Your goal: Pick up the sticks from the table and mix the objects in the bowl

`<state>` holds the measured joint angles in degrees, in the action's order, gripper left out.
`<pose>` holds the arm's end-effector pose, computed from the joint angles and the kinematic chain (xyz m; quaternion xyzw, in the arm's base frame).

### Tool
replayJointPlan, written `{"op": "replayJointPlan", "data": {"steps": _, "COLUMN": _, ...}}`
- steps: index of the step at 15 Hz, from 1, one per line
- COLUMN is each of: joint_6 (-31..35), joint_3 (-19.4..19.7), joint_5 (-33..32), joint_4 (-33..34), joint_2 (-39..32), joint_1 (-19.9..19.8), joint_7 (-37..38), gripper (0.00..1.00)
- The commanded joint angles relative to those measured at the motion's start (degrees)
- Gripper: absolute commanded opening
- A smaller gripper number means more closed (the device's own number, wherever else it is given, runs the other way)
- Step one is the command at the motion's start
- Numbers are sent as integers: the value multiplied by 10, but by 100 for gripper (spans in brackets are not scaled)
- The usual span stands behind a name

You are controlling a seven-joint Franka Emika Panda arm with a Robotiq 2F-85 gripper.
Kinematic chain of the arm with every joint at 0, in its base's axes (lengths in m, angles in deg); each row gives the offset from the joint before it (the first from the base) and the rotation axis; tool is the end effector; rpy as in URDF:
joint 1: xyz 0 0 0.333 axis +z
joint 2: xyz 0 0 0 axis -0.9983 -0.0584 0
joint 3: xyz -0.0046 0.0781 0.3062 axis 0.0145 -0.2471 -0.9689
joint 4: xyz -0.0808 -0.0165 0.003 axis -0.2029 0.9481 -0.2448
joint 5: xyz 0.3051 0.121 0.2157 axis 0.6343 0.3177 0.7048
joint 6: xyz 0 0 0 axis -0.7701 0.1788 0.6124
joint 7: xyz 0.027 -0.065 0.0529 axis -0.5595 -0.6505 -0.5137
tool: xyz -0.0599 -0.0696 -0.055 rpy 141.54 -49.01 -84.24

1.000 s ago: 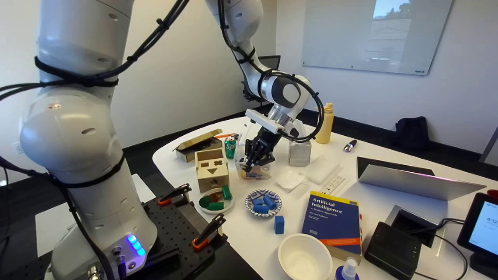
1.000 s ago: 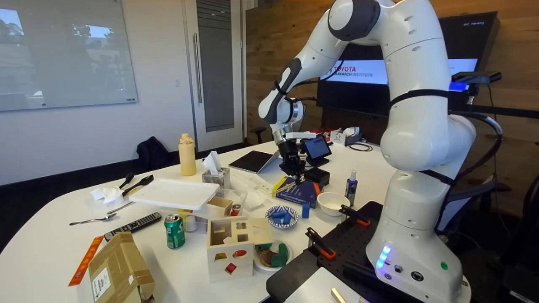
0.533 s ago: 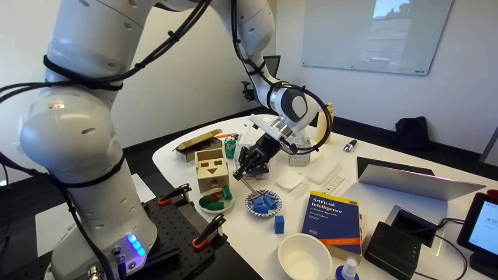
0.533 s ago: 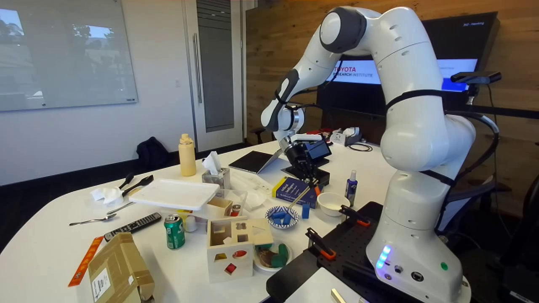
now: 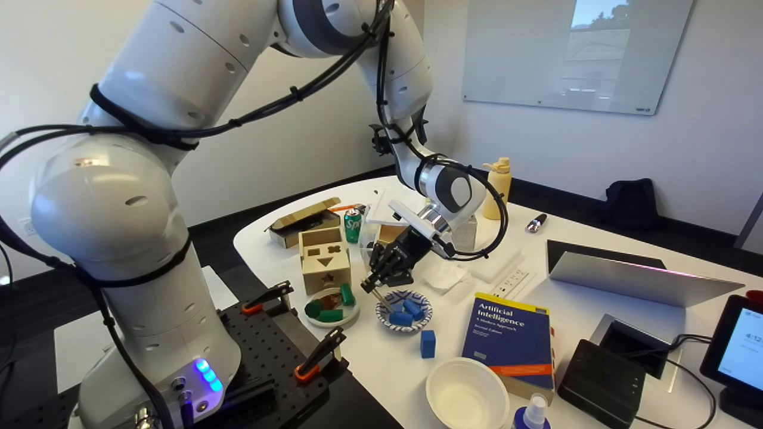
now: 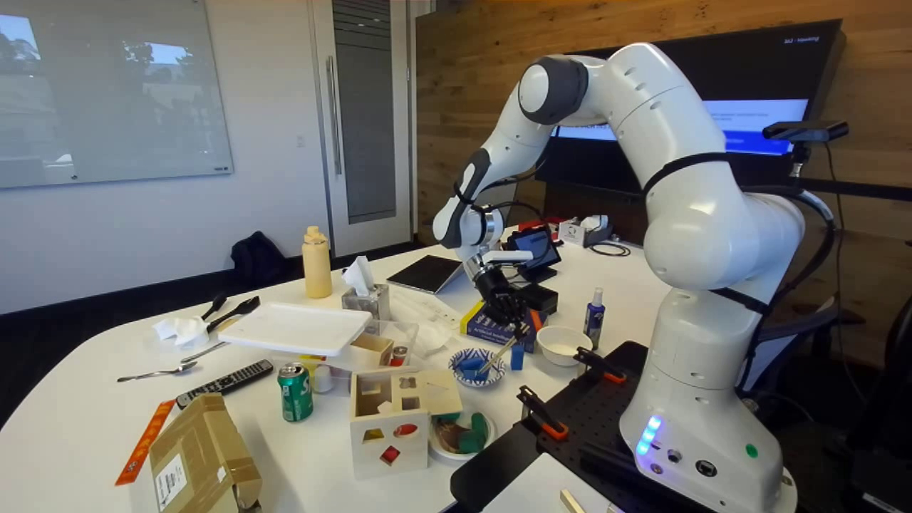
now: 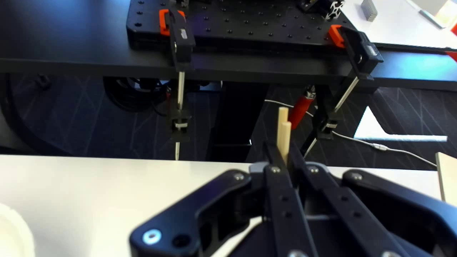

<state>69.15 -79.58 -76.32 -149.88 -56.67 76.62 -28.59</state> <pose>0.4758 -0.0959 0.0850 -0.8690 0.0221 0.4810 0.1143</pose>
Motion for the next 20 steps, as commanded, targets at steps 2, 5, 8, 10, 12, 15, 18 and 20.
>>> {"op": "replayJointPlan", "data": {"steps": 2, "joint_6": -3, "joint_3": -8, "joint_5": 14, "joint_4": 42, "joint_2": -21, "joint_1": 0, "joint_7": -14, "gripper": 2}}
{"op": "replayJointPlan", "data": {"steps": 5, "joint_6": -2, "joint_3": -7, "joint_5": 9, "joint_4": 55, "joint_2": -24, "joint_1": 2, "joint_7": -9, "gripper": 2}}
{"op": "replayJointPlan", "data": {"steps": 8, "joint_6": -4, "joint_3": 3, "joint_5": -3, "joint_4": 62, "joint_2": -27, "joint_1": 5, "joint_7": 3, "gripper": 2}}
{"op": "replayJointPlan", "data": {"steps": 10, "joint_6": -1, "joint_3": 11, "joint_5": -14, "joint_4": 63, "joint_2": -29, "joint_1": 6, "joint_7": 14, "gripper": 2}}
{"op": "replayJointPlan", "data": {"steps": 12, "joint_6": -5, "joint_3": 18, "joint_5": -23, "joint_4": 63, "joint_2": -33, "joint_1": 6, "joint_7": 23, "gripper": 2}}
{"op": "replayJointPlan", "data": {"steps": 15, "joint_6": -37, "joint_3": 13, "joint_5": -3, "joint_4": 69, "joint_2": -40, "joint_1": -6, "joint_7": 13, "gripper": 2}}
{"op": "replayJointPlan", "data": {"steps": 18, "joint_6": -68, "joint_3": 4, "joint_5": 15, "joint_4": 72, "joint_2": -47, "joint_1": -12, "joint_7": 2, "gripper": 2}}
{"op": "replayJointPlan", "data": {"steps": 20, "joint_6": -82, "joint_3": 0, "joint_5": 25, "joint_4": 75, "joint_2": -50, "joint_1": -12, "joint_7": 0, "gripper": 2}}
